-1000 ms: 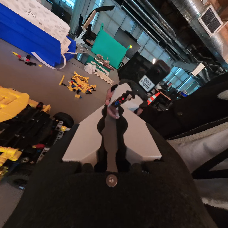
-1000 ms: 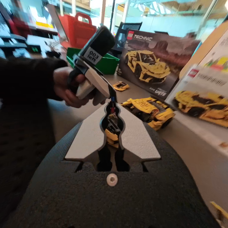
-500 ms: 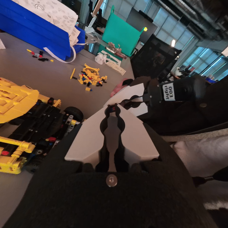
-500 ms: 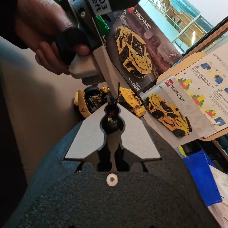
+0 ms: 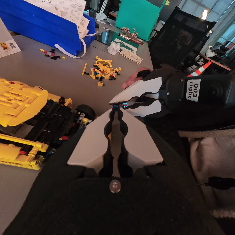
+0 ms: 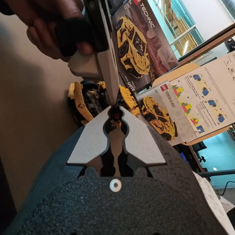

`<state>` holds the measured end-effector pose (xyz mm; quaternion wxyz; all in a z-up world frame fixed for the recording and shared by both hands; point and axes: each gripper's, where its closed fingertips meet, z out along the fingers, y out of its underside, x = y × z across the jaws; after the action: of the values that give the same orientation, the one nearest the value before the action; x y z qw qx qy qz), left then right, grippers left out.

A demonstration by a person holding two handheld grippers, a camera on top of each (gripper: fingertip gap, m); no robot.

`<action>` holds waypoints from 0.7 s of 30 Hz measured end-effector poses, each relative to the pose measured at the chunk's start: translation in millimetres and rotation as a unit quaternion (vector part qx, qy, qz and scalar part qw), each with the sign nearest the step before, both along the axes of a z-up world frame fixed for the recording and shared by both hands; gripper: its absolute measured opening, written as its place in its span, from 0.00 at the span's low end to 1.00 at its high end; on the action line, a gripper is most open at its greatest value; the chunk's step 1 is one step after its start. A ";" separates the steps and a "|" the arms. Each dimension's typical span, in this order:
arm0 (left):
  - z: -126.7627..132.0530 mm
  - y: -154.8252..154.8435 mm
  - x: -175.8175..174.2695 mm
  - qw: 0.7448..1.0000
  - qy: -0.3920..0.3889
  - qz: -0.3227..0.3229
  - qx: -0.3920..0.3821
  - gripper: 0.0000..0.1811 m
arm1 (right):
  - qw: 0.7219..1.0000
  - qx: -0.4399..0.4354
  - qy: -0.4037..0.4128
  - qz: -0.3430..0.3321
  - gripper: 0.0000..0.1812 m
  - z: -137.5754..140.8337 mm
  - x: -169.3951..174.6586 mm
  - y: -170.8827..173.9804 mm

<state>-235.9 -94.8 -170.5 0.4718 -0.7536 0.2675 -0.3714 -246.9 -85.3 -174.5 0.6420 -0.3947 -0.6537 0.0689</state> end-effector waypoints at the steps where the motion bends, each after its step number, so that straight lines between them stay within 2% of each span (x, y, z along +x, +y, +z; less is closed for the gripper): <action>1: -1.0 0.1 0.1 1.000 0.005 0.001 0.003 0.02 | 1.000 0.009 -0.004 0.000 0.04 -0.8 0.1 0.3; 12: -5.3 -0.1 0.8 1.000 0.005 -0.002 -0.006 0.02 | 0.999 0.028 -0.022 -0.003 0.04 -5.5 0.0 0.1; 15: -4.2 -2.0 0.8 1.000 0.023 -0.002 0.016 0.02 | 1.000 0.024 -0.015 0.001 0.04 -3.6 -0.3 -1.2; 18: -0.1 -2.8 1.9 0.998 0.041 -0.001 0.041 0.02 | 0.998 -0.061 0.016 -0.018 0.04 -0.3 1.6 -1.5; 21: 3.4 -0.3 -1.2 0.996 0.056 0.014 0.064 0.02 | 0.984 -0.173 0.048 -0.018 0.08 2.2 4.6 0.6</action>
<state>-237.1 -95.2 -167.1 0.5086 -0.7450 0.3062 -0.3041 -242.3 -84.7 -172.3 0.5960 -0.5077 -0.5930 0.1878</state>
